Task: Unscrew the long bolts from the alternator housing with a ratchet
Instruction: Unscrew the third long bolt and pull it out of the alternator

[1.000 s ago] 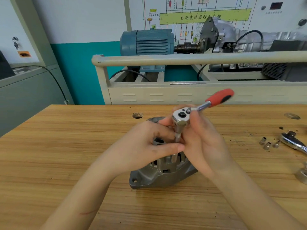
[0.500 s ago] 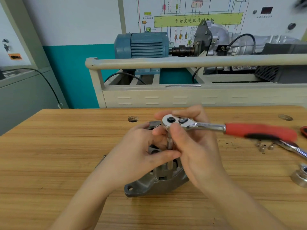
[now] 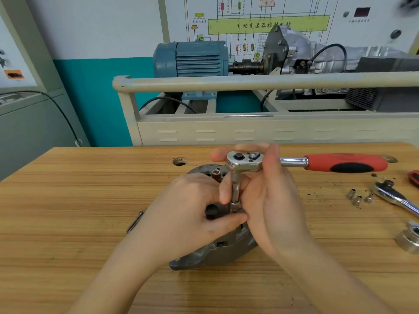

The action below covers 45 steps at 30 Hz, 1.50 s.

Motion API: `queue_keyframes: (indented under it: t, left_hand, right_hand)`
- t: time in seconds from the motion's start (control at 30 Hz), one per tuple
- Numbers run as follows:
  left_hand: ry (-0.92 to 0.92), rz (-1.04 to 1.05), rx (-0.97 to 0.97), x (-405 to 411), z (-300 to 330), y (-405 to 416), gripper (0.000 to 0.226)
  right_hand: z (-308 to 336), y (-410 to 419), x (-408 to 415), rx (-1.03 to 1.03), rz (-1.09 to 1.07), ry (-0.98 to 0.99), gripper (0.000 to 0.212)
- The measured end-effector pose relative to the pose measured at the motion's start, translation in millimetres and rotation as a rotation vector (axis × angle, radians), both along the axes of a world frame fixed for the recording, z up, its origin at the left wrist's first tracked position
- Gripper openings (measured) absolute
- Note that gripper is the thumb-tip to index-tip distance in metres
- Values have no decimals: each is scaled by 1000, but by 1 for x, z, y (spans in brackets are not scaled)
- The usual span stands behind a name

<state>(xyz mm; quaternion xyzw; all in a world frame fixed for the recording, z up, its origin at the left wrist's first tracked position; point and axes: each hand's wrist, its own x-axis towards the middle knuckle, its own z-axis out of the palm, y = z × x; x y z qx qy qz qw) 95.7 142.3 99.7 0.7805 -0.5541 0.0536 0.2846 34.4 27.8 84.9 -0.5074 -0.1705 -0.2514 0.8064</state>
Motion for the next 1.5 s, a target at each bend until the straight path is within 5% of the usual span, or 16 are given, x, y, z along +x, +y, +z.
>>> queue_keyframes:
  t: [0.23,0.47,0.83,1.13,1.33,1.5]
  left_hand:
    - [12,-14,42,6,1,4,51]
    - [203,-171,2,14,4,8,5]
    - [321,-212,0,20,5,13,32]
    - [221,-93,-58,15,3,11,57]
    - [217,-177,16,16,4,10,43]
    - [138,-52,-83,13,3,9,35]
  right_hand:
    - [3,-15,-2,409,123,268,52]
    - [2,0,-1,197,173,176,44]
    - [1,-3,-2,-66,50,92,37]
    - [2,-2,-5,-206,-74,-61,22]
    - [5,-4,0,105,115,223,36]
    - [7,-1,0,126,70,95,14]
